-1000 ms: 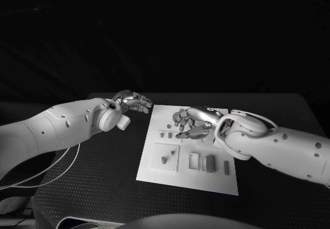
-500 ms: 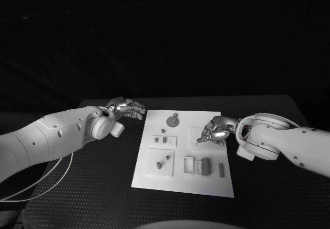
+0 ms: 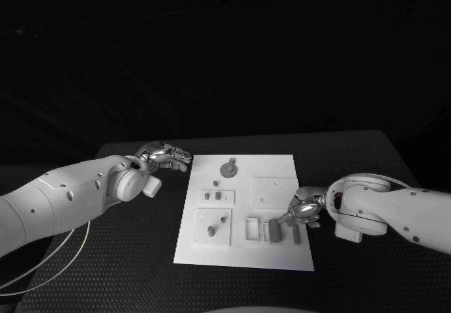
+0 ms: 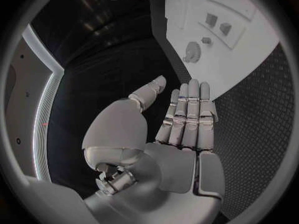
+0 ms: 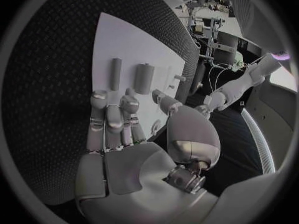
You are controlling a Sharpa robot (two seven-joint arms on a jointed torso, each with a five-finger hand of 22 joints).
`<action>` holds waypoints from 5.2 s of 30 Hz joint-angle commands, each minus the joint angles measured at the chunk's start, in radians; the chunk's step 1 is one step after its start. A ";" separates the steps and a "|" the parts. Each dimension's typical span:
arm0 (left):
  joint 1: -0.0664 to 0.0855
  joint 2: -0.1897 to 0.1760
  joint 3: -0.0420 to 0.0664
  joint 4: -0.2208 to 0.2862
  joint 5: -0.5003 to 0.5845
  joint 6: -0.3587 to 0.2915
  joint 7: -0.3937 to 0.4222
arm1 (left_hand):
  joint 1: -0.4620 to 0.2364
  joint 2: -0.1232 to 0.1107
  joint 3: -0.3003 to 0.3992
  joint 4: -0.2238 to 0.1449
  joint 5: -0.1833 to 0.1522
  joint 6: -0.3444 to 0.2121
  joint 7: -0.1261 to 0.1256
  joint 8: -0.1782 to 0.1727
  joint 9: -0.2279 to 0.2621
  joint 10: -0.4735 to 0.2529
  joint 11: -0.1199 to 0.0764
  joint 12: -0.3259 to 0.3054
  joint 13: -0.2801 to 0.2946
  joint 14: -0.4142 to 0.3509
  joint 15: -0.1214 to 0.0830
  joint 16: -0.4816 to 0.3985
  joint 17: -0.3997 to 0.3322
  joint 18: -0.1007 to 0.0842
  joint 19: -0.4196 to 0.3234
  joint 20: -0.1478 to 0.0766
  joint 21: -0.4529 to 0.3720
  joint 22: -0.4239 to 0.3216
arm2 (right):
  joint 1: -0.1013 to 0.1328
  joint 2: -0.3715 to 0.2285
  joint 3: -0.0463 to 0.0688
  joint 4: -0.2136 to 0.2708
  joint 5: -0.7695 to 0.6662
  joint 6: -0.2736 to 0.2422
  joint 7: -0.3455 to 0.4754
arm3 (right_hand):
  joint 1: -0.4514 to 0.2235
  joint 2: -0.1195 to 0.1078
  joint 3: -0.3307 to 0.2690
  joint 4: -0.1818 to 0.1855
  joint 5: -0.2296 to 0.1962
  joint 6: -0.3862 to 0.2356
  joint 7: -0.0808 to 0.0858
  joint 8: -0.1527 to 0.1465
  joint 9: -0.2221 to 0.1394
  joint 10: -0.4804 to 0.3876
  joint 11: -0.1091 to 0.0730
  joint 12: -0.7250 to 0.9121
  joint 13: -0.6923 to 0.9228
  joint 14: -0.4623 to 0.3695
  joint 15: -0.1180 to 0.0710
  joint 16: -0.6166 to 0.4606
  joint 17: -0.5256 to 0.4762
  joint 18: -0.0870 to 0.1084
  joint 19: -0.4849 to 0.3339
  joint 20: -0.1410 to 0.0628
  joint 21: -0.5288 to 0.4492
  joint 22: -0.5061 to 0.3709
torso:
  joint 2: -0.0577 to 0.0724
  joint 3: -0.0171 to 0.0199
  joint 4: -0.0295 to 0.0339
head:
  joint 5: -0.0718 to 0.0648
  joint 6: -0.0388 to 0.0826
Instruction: Assemble the parts on the task board
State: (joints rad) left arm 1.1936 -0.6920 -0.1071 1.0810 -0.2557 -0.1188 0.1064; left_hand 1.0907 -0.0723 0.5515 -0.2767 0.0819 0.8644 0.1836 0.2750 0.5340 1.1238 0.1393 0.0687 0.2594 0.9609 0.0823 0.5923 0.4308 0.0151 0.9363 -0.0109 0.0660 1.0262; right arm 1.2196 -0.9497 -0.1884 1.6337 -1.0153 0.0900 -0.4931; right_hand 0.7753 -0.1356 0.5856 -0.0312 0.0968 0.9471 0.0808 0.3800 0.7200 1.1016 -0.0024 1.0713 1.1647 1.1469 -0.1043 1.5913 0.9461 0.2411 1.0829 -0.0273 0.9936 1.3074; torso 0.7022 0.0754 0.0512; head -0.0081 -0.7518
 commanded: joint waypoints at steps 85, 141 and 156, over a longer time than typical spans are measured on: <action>-0.001 -0.004 0.001 0.002 0.006 0.013 0.005 | -0.013 0.001 0.002 0.006 0.006 -0.006 -0.003 0.006 0.000 -0.003 0.002 0.001 -0.003 -0.001 0.006 -0.012 0.010 -0.001 -0.012 -0.001 0.003 -0.001 | -0.009 0.101 -0.023 0.017 0.170 -0.114 -0.054 | -0.091 0.147 0.036 -0.230 -0.002 0.060 0.015 -0.098 -0.034 -0.012 -0.011 0.047 -0.051 0.055 -0.009 -0.002 0.055 0.021 -0.007 -0.001 0.029 0.015 | 0.001 -0.0004 0.0023 | -0.001 -0.020; -0.001 -0.008 0.000 0.003 0.006 0.018 -0.001 | -0.018 0.002 0.002 0.011 0.007 -0.006 -0.003 0.006 0.000 -0.004 0.003 0.001 -0.004 -0.001 0.006 -0.017 0.016 -0.002 -0.013 0.000 0.003 -0.001 | -0.024 0.183 -0.057 -0.049 0.129 -0.096 -0.042 | -0.174 0.081 0.046 -0.161 -0.002 0.069 0.015 -0.114 -0.046 -0.020 -0.012 0.053 -0.060 0.044 -0.009 -0.003 0.054 0.021 -0.013 -0.004 0.028 0.017 | 0.001 0.0000 0.0015 | 0.011 -0.035; -0.001 -0.009 0.000 0.004 0.006 0.019 -0.001 | -0.019 0.002 0.002 0.011 0.007 -0.007 -0.003 0.006 0.000 -0.004 0.003 0.001 -0.004 -0.001 0.006 -0.018 0.017 -0.001 -0.013 0.000 0.003 -0.001 | -0.030 0.189 -0.057 -0.054 0.129 -0.110 -0.035 | -0.187 0.002 0.069 -0.123 -0.002 0.061 0.018 -0.122 -0.048 -0.029 -0.008 0.054 -0.064 0.026 -0.007 -0.007 0.037 0.021 -0.014 -0.006 0.024 0.015 | 0.001 0.0002 0.0016 | 0.013 -0.037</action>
State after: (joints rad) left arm 1.1919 -0.7016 -0.1073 1.0820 -0.2556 -0.1138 0.0993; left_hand 1.0828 -0.0725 0.5533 -0.2698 0.0818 0.8644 0.1835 0.2750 0.5340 1.1238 0.1393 0.0687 0.2565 0.9609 0.0823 0.5806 0.4468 0.0150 0.9292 -0.0108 0.0660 1.0266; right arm 1.1990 -0.7633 -0.2397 1.5812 -0.8783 -0.0343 -0.5239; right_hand 0.5873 -0.1252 0.6553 -0.1588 0.0929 1.0148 0.0938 0.2613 0.6745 1.0821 -0.0108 1.1187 1.1024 1.1816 -0.1112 1.5904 0.9840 0.2429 1.0714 -0.0265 1.0186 1.3077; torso 0.7029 0.0754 0.0530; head 0.0046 -0.7882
